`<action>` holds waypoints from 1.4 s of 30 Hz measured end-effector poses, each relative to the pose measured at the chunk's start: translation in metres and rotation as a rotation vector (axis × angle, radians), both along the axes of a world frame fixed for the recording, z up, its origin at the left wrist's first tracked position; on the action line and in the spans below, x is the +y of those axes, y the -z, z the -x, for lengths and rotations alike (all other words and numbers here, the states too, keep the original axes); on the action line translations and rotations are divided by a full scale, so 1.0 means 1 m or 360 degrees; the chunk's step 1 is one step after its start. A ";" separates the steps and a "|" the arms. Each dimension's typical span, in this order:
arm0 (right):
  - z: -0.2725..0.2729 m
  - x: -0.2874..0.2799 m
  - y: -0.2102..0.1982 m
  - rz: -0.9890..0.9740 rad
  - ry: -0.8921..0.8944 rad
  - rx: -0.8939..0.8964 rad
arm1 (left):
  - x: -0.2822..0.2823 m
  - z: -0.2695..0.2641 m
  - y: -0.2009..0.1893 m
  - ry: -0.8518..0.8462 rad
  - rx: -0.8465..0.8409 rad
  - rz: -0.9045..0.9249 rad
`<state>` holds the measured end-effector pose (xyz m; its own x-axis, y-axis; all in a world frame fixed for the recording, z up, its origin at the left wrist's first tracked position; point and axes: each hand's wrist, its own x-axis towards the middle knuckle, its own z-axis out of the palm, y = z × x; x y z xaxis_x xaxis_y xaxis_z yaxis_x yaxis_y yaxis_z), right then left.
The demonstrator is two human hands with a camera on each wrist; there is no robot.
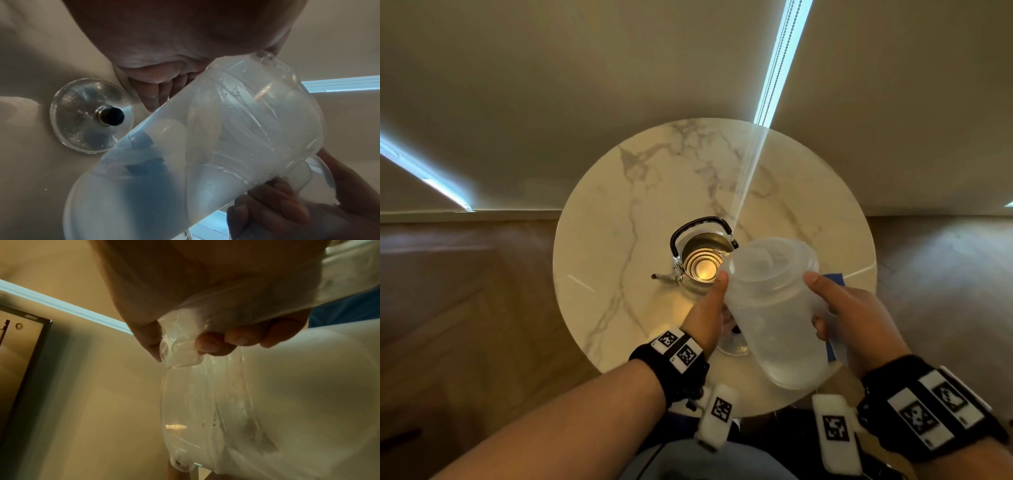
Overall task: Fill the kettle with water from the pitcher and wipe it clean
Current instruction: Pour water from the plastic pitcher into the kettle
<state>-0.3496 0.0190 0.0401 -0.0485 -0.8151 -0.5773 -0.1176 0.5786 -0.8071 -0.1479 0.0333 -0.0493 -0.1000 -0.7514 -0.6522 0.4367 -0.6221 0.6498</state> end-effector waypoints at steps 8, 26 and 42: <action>-0.007 -0.016 0.003 -0.0080 -0.0063 0.0152 | 0.006 0.000 0.002 -0.0060 -0.0104 -0.0076; -0.006 -0.053 -0.014 -0.0004 -0.0425 0.0563 | 0.000 0.002 -0.006 -0.0030 -0.0198 -0.0104; -0.007 -0.111 -0.027 0.0057 -0.0734 0.0766 | 0.064 -0.092 0.035 0.0199 -0.0737 0.0009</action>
